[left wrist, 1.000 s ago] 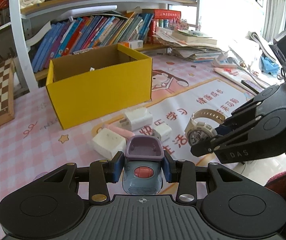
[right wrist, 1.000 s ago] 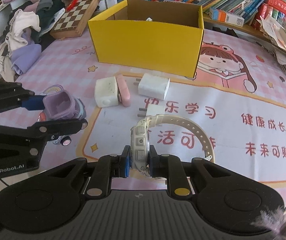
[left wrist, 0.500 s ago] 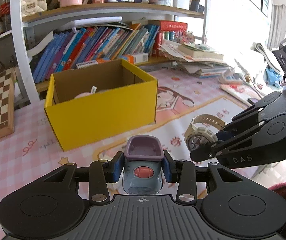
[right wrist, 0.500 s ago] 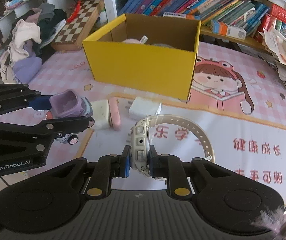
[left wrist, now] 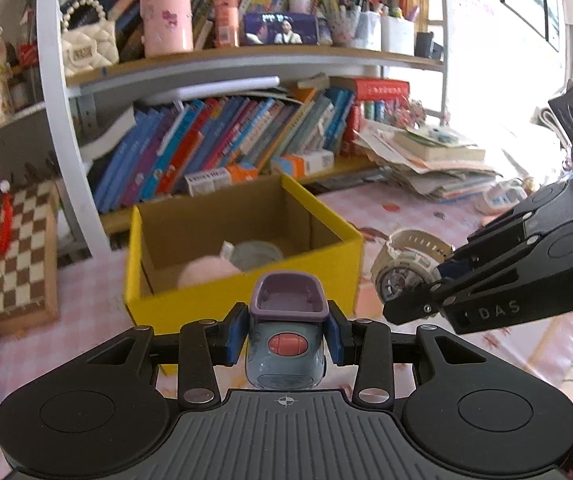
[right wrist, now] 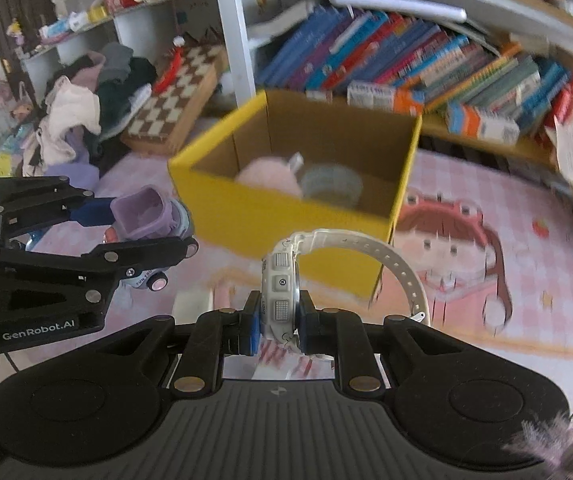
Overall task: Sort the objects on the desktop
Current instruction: 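Carry the toy car over the yellow box while the right tool carries the watch there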
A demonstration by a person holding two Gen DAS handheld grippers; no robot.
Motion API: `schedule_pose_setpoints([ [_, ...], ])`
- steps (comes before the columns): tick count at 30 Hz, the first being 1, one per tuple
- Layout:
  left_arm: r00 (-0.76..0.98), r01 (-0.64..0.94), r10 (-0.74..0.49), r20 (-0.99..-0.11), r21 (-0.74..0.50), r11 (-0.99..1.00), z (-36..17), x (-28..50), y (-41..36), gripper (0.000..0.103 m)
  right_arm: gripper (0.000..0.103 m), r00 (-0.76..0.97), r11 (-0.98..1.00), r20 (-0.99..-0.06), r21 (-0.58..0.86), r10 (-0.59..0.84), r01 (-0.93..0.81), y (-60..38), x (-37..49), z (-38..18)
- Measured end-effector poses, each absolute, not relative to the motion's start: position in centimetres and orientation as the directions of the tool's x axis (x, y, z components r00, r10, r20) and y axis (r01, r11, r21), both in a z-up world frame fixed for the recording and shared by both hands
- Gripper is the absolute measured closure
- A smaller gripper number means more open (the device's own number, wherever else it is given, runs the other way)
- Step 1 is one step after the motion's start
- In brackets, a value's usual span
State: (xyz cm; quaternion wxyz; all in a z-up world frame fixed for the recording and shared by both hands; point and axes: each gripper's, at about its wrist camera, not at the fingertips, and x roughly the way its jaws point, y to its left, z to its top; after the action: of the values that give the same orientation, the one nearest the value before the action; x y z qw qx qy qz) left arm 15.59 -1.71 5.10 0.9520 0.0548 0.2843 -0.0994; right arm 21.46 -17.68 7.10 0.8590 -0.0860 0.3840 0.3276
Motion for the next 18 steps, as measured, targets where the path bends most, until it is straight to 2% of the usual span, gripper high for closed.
schedule_pose_setpoints([
  [9, 0.85, 0.167, -0.09, -0.519, 0.105, 0.98, 6.8, 18.6, -1.3, 0.065, 0.086, 0.519, 0.709, -0.644, 0.051, 0.561, -0.703, -16.1, 26.0, 10.2],
  [18, 0.868, 0.113, -0.021, -0.496, 0.157, 0.981, 8.4, 23.4, 0.5, 0.065, 0.086, 0.529, 0.669, -0.623, -0.012, 0.576, -0.743, -13.8, 32.1, 11.2],
])
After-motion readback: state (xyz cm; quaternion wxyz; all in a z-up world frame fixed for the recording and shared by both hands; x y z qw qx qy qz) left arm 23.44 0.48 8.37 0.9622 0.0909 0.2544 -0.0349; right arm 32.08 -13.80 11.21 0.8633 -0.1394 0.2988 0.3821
